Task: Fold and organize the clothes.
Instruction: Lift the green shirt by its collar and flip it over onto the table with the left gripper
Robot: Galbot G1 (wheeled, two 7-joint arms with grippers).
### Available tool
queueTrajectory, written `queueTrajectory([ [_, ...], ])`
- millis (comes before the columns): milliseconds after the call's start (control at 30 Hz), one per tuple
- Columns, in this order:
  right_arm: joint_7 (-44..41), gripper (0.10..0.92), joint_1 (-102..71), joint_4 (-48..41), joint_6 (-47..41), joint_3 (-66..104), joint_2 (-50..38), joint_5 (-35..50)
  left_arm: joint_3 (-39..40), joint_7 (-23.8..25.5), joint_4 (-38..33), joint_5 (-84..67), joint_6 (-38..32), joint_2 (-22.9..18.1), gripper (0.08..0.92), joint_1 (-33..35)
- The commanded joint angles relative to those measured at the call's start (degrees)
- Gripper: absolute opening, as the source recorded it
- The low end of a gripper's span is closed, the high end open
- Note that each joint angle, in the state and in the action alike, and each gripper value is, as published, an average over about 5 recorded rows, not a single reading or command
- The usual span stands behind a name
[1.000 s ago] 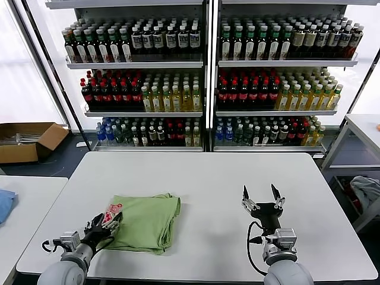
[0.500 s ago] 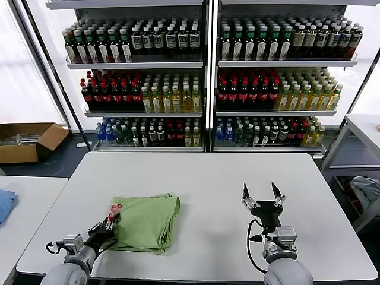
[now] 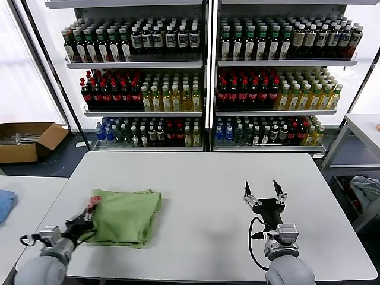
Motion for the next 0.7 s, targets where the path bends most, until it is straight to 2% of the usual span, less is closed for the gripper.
queueTrajectory([
  [33, 0.1, 0.823, 0.2, 0.1, -0.2, -0.1, 0.0, 0.1, -14.2, 2.0, 11.1, 0.0, -2.6, 21.7, 0.123, -1.4],
  [133, 0.2, 0.823, 0.3, 0.4, -0.4, -0.2, 0.1, 0.1, -14.2, 3.3, 12.7, 0.4, -2.9, 25.4, 0.123, -1.7],
  [200, 0.2, 0.823, 0.2, 0.6, -0.5, -0.1, 0.2, 0.1, -12.7, 3.7, 10.8, 0.8, -2.8, 24.9, 0.123, -1.7],
  [267, 0.3, 0.823, -0.2, 0.9, -0.6, 0.1, 0.2, 0.0, -10.7, 3.8, 7.8, 1.3, -2.6, 22.6, 0.123, -1.5],
  [500, 0.4, 0.823, -2.4, 0.8, -0.5, 1.4, 0.4, -0.8, -0.2, 1.3, -7.0, 1.6, -0.3, 9.6, 0.123, -0.1],
  [633, 0.6, 0.823, -3.1, -0.2, -0.6, 2.2, 1.0, -1.9, 13.3, -2.8, -20.0, 5.5, 3.2, -0.7, 0.123, 0.2],
  [700, 0.6, 0.823, -3.5, -0.5, -0.7, 2.5, 1.4, -2.5, 21.3, -4.5, -24.0, 9.3, 5.3, -6.0, 0.123, -0.2],
])
